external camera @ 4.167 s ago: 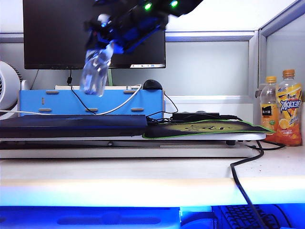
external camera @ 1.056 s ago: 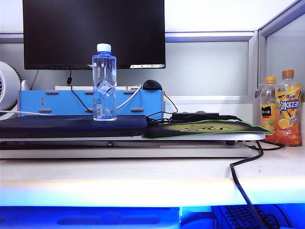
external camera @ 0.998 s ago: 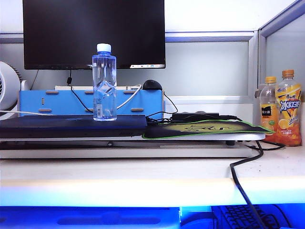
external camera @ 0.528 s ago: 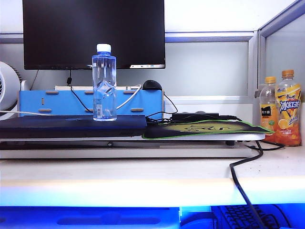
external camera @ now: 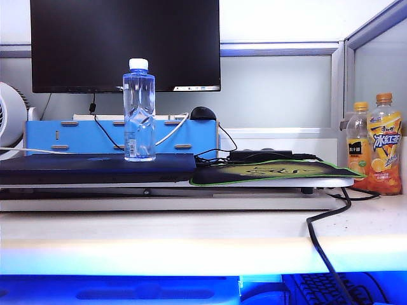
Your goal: Pick up the mineral water bottle and place it on the laptop.
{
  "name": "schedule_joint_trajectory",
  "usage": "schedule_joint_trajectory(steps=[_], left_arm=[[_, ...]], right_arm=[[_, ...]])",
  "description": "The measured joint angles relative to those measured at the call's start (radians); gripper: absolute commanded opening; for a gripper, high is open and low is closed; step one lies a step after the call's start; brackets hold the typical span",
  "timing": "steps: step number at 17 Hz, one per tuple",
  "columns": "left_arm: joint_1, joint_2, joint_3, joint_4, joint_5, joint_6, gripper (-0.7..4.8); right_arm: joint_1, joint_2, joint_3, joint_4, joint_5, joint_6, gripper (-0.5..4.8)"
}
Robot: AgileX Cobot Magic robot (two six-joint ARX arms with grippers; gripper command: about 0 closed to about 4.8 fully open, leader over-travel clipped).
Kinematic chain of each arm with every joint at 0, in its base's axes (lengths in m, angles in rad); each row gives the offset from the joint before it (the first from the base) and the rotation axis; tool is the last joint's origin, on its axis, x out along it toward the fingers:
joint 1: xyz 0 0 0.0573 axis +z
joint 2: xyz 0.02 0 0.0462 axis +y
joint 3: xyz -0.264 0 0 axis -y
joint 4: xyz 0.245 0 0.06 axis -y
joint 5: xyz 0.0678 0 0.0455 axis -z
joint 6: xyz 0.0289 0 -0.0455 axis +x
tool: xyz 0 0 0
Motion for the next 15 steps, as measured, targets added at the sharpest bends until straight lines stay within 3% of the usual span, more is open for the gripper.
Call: schedule_joint_trajectory(steps=[2,5,11,15], left_arm=[[0.0,0.0,0.0,0.0,0.0,0.0,-0.02],[0.0,0.0,0.0,0.0,0.0,0.0,-0.02],[0.0,0.0,0.0,0.0,0.0,0.0,-0.02],[0.0,0.0,0.0,0.0,0.0,0.0,-0.02]], right_arm=[[0.0,-0.037,-0.105,0.079,0.006,-0.001,4.79],[0.0,-0.109,-0.368,0.409,0.007,-0.045,4.79],[0.0,-0.122,-0.814,0.643,0.015,-0.051,4.79],[-0.028,-0.251,-1.077,0.827,0.058,-0.045,4.79]])
